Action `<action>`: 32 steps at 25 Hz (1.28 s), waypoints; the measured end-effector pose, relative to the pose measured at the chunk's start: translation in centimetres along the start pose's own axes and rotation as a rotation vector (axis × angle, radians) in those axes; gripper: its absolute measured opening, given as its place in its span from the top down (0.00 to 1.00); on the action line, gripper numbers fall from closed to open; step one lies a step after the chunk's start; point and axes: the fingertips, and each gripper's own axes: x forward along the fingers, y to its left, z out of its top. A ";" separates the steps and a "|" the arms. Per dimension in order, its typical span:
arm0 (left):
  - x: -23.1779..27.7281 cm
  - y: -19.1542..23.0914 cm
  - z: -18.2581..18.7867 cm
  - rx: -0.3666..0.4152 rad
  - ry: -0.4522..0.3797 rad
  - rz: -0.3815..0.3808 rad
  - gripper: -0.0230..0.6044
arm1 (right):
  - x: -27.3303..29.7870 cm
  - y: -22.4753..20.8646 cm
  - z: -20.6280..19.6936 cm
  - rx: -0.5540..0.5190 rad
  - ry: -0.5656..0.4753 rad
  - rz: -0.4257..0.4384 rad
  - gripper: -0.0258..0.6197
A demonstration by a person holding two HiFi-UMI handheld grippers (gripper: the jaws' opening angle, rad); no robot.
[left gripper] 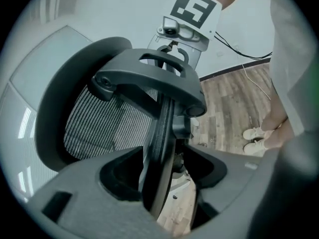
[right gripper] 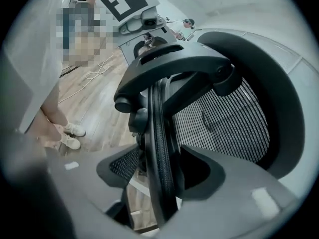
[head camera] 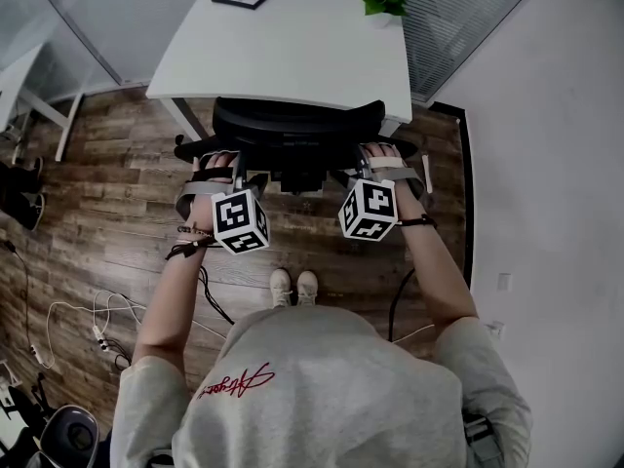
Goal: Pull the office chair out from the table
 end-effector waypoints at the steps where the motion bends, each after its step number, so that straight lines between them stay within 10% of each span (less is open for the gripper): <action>1: 0.3 0.0 0.0 0.003 0.005 -0.003 0.56 | 0.2 0.0 0.0 0.000 0.001 0.004 0.57; 12: 1.2 -0.1 -0.8 0.201 0.073 0.070 0.75 | 0.8 -0.2 0.1 -0.028 -0.018 -0.078 0.67; 32: 0.6 -1.6 -0.8 0.226 0.097 0.106 0.76 | -0.4 2.5 -0.4 -0.088 0.006 0.025 0.79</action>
